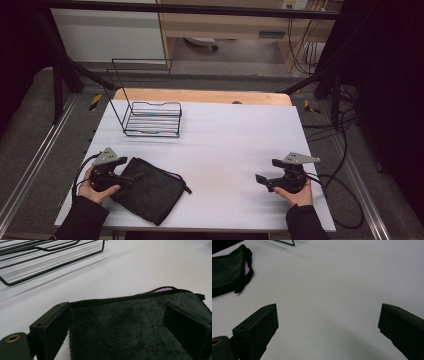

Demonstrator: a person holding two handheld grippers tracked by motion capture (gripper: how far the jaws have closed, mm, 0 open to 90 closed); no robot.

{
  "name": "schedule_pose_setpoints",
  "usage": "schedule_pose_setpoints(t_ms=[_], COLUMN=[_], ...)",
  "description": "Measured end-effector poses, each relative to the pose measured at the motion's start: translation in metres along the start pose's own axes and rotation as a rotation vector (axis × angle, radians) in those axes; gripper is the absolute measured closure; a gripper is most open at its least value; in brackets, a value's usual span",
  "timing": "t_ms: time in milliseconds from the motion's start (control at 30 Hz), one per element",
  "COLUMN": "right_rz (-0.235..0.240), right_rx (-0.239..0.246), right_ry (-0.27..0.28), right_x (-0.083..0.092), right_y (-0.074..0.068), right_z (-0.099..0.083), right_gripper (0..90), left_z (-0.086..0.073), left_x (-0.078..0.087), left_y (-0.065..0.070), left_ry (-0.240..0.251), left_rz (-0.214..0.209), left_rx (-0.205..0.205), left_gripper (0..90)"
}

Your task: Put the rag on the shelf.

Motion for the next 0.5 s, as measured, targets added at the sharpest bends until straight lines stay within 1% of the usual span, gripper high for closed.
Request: schedule_pose_setpoints(t_ms=[267, 367, 400, 500], right_rz=[-0.004, -0.005, -0.007, -0.012], right_rx=[0.002, 0.003, 0.003, 0.010], right_ry=[-0.002, -0.006, -0.007, -0.014], right_x=[0.0004, 0.0004, 0.0005, -0.0008], right_y=[-0.0004, -0.0007, -0.0008, -0.0009], right_z=[-0.0002, -0.0004, -0.0005, -0.0008], right_gripper=[3.0, 2.9, 2.9, 2.9], left_z=[0.0010, 0.0030, 0.0044, 0.0080], left_x=[0.0004, 0.0007, 0.0013, 0.0026], left_y=[-0.0001, -0.0026, -0.0044, -0.0087], left_ry=[-0.002, -0.007, -0.005, -0.013], left_rz=[0.002, 0.016, 0.020, 0.044], left_rx=[0.005, 0.009, 0.015, 0.023], left_gripper=[7.8, 8.8, 9.0, 11.9])
Point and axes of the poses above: each handheld gripper's, and its own axes: x roughly backward along the jaws, z roughly out of its top, y roughly to its right, the point moved 2 cm from there along -x, roughly forward along the jaws, and after that the axes turned 8 degrees about y, right-handed, at the moved point
